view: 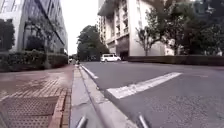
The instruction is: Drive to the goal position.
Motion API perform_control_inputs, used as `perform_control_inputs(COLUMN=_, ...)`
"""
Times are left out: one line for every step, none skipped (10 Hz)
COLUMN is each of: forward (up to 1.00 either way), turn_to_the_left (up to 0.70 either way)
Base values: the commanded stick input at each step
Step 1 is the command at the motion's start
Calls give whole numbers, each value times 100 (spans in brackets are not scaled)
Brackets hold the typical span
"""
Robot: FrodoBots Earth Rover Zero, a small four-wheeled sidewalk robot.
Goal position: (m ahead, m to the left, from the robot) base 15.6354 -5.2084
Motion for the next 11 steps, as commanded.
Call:
perform_control_inputs(forward=70, turn_to_the_left=0)
perform_control_inputs(forward=70, turn_to_the_left=0)
perform_control_inputs(forward=70, turn_to_the_left=0)
perform_control_inputs(forward=70, turn_to_the_left=0)
perform_control_inputs(forward=68, turn_to_the_left=0)
perform_control_inputs(forward=52, turn_to_the_left=0)
perform_control_inputs(forward=45, turn_to_the_left=0)
perform_control_inputs(forward=45, turn_to_the_left=0)
perform_control_inputs(forward=45, turn_to_the_left=0)
perform_control_inputs(forward=45, turn_to_the_left=0)
perform_control_inputs(forward=45, turn_to_the_left=0)
